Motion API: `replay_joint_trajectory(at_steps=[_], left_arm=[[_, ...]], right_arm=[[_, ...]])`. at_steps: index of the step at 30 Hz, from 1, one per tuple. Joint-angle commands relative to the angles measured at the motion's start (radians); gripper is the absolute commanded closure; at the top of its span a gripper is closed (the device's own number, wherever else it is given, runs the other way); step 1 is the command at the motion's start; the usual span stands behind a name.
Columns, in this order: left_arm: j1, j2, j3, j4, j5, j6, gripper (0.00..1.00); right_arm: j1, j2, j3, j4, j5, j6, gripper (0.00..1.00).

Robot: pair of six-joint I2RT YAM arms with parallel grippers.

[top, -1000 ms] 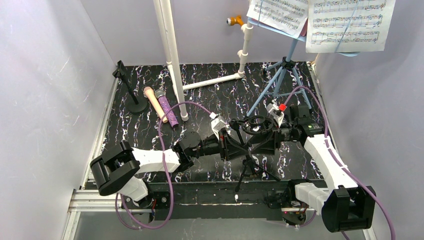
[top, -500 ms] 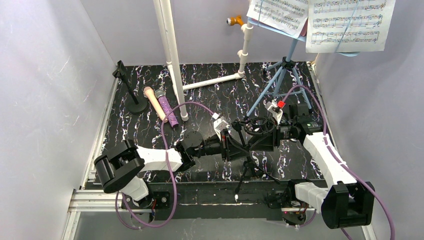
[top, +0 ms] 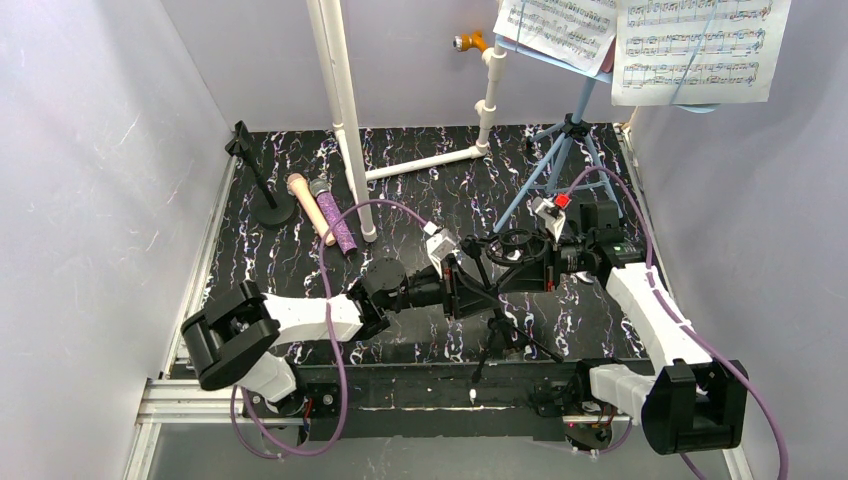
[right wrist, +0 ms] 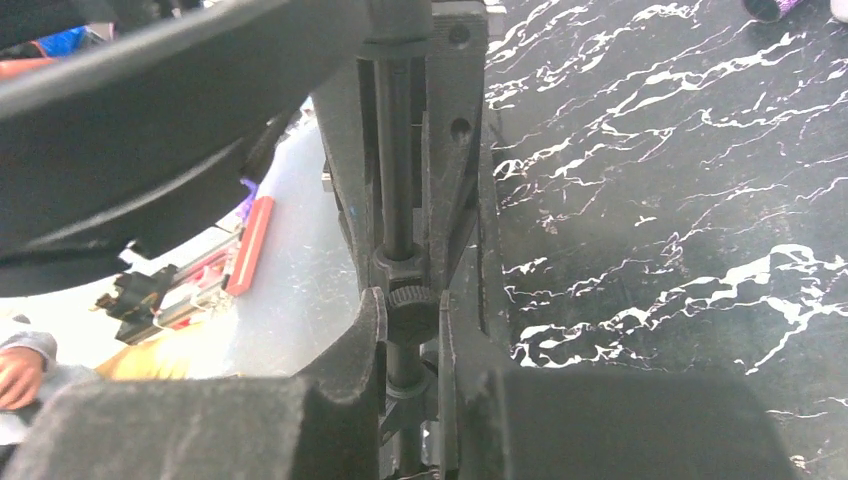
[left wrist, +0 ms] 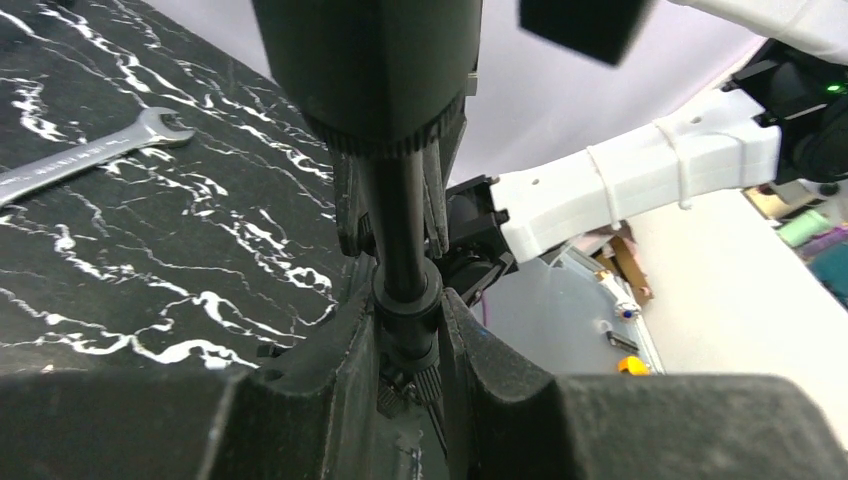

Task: Pack up the instrument practice props
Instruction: Unscrew the knob on the microphone stand.

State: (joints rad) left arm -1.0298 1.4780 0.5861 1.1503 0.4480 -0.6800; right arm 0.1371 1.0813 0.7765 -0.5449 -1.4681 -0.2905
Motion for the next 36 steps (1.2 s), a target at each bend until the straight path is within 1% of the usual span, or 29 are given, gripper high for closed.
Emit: replay_joint_trajectory(at_steps=[1, 2, 3, 4, 5, 7, 8, 9, 11, 13, 17, 20, 24, 27, 28, 29, 34, 36], left_arm=[[-0.013, -0.153, 0.091, -0.222, -0.015, 0.228, 1.0], [-0.015, -0.174, 0.105, -0.316, -0.025, 0.28, 1.0], [-0.016, -0.188, 0.119, -0.376, -0.039, 0.323, 1.0], [-0.018, -0.203, 0.133, -0.443, -0.05, 0.368, 1.0], [-0.021, -0.213, 0.152, -0.507, -0.061, 0.41, 1.0], [-0.028, -0.226, 0.18, -0.606, -0.084, 0.49, 1.0], [-0.031, -0.228, 0.194, -0.642, -0.094, 0.52, 1.0], [-0.034, -0.231, 0.203, -0.673, -0.101, 0.546, 1.0], [-0.035, -0.23, 0.215, -0.712, -0.117, 0.593, 1.0], [-0.036, -0.229, 0.22, -0.734, -0.125, 0.618, 1.0], [-0.047, -0.233, 0.228, -0.754, -0.149, 0.671, 1.0], [-0.063, -0.24, 0.245, -0.792, -0.183, 0.758, 1.0], [-0.064, -0.245, 0.254, -0.807, -0.188, 0.757, 1.0], [-0.064, -0.227, 0.257, -0.794, -0.163, 0.659, 1.0], [-0.064, -0.211, 0.248, -0.735, -0.137, 0.572, 1.0], [-0.064, -0.183, 0.226, -0.638, -0.094, 0.477, 1.0], [-0.064, -0.167, 0.198, -0.524, -0.073, 0.391, 1.0], [-0.063, -0.129, 0.188, -0.434, -0.059, 0.284, 1.0]], right_arm=[[-0.03, 0.048, 0.041, 0.072, 0.001, 0.227, 0.99], [-0.032, 0.06, 0.041, 0.089, 0.024, 0.271, 0.99], [-0.033, 0.059, 0.027, 0.147, 0.061, 0.362, 0.99], [-0.033, 0.051, -0.008, 0.265, 0.101, 0.511, 0.99], [-0.033, 0.039, -0.07, 0.435, 0.133, 0.704, 0.99], [-0.033, 0.007, -0.202, 0.835, 0.176, 1.089, 0.99], [-0.033, -0.01, -0.241, 0.944, 0.191, 1.199, 0.99], [-0.033, -0.022, -0.252, 0.95, 0.202, 1.22, 0.99], [-0.033, -0.034, -0.23, 0.864, 0.21, 1.177, 0.99], [-0.033, -0.026, -0.212, 0.834, 0.205, 1.183, 0.99], [-0.033, 0.004, -0.203, 0.824, 0.206, 1.219, 0.99], [-0.033, 0.027, -0.203, 0.822, 0.208, 1.244, 0.99], [-0.033, 0.027, -0.194, 0.823, 0.215, 1.222, 0.99], [-0.033, -0.017, -0.203, 0.864, 0.225, 1.206, 0.99], [-0.03, -0.059, -0.215, 0.899, 0.242, 1.164, 0.99], [-0.024, -0.091, -0.242, 1.013, 0.236, 1.212, 0.99], [-0.016, -0.114, -0.248, 1.059, 0.226, 1.236, 0.99], [-0.01, -0.143, -0.28, 1.198, 0.234, 1.297, 0.99]])
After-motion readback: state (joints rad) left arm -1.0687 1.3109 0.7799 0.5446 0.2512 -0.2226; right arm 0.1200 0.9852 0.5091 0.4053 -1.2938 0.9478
